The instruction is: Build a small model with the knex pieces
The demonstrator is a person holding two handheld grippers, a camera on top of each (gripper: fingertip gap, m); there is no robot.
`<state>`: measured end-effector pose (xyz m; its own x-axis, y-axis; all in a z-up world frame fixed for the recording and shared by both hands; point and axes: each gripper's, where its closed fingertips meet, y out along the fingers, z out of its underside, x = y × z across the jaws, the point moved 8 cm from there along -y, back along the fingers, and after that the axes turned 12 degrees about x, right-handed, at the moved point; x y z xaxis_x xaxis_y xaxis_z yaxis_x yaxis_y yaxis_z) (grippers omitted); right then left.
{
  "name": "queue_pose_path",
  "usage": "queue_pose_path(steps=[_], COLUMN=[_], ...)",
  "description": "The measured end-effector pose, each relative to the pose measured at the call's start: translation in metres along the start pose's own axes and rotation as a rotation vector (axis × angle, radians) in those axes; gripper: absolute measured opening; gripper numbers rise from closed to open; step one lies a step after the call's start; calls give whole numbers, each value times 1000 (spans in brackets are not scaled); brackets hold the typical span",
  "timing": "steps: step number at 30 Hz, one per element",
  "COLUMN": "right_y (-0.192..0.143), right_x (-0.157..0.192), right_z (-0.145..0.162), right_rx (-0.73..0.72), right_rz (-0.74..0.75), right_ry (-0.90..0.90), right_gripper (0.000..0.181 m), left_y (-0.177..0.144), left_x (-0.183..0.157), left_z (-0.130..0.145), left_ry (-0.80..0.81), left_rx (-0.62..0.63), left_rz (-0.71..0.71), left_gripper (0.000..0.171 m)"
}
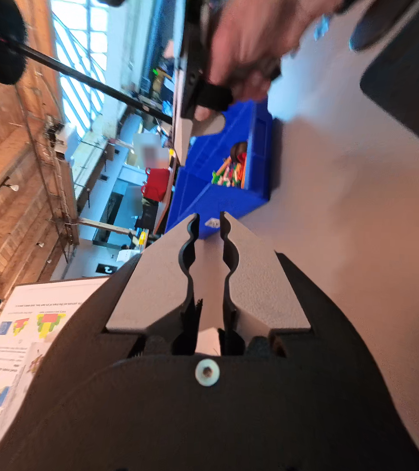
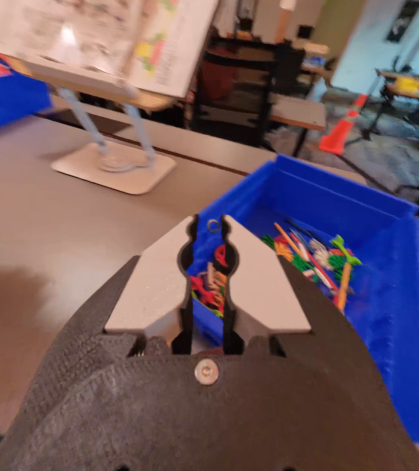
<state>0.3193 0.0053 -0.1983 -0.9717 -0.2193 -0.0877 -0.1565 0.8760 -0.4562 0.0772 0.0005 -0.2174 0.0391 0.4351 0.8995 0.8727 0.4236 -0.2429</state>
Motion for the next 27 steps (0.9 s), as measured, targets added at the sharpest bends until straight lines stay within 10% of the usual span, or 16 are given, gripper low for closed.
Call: queue_pose_path(steps=[3,20,27], right_y=[16,-15,1], right_x=[-16,119,115], right_z=[8,-13,-22], right_rx=[98,-109,-104], right_rz=[9,-240,-161], right_ry=[47,-172,-206], right_gripper=[54,49,50], left_y=[-4,-155,-141], left_x=[6,-6,-3], left_z=[10,62,94], left_ry=[54,-293,-392], left_rx=[80,505,528], left_rz=[24,-55,-96], left_gripper=[14,10,10])
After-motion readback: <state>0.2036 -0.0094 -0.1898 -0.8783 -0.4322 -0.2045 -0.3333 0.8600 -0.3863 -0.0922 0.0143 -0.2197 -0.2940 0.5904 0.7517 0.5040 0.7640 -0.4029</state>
